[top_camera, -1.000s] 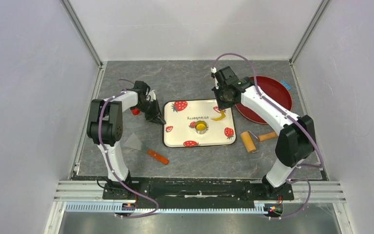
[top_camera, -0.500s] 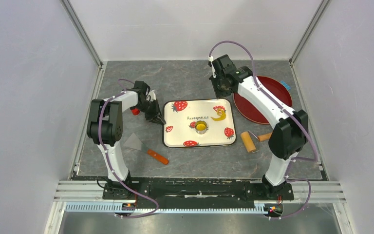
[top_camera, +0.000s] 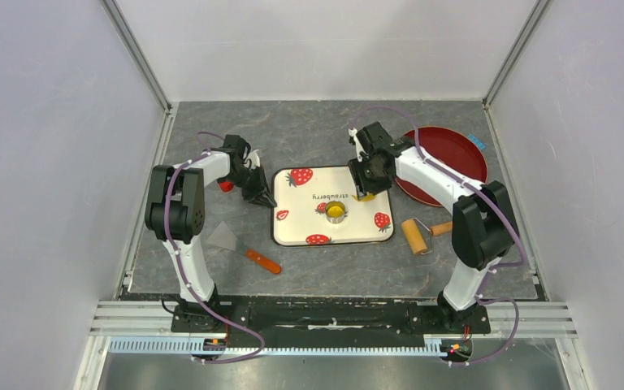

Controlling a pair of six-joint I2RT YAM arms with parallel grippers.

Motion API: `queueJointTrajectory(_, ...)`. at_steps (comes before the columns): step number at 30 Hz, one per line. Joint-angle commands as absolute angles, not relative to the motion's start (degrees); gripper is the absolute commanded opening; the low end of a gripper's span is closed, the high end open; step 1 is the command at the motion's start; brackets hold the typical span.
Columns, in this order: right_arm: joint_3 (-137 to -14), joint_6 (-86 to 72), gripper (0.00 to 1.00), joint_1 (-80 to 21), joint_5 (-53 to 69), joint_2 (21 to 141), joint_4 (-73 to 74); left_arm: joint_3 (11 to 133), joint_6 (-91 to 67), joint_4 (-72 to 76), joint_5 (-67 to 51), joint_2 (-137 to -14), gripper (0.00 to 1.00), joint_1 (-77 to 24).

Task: Roll out the dumpling wrappers from the dough

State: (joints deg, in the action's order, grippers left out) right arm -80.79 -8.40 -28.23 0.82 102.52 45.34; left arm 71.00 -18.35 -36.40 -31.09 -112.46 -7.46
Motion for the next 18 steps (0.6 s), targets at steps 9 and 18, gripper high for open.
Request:
queueJointTrajectory(9, -71.32, -14.24, 0.56, -28.89, 13.92, 96.64, 33.6, 71.81, -17.92, -35.94, -31.03, -113.86, 0.02, -7.91)
queueJointTrajectory(18, -76.19, -14.65, 0.53, -30.69, 13.91, 102.5, 34.65, 71.89, -17.91, -35.94, -31.25, -114.08, 0.02, -7.91)
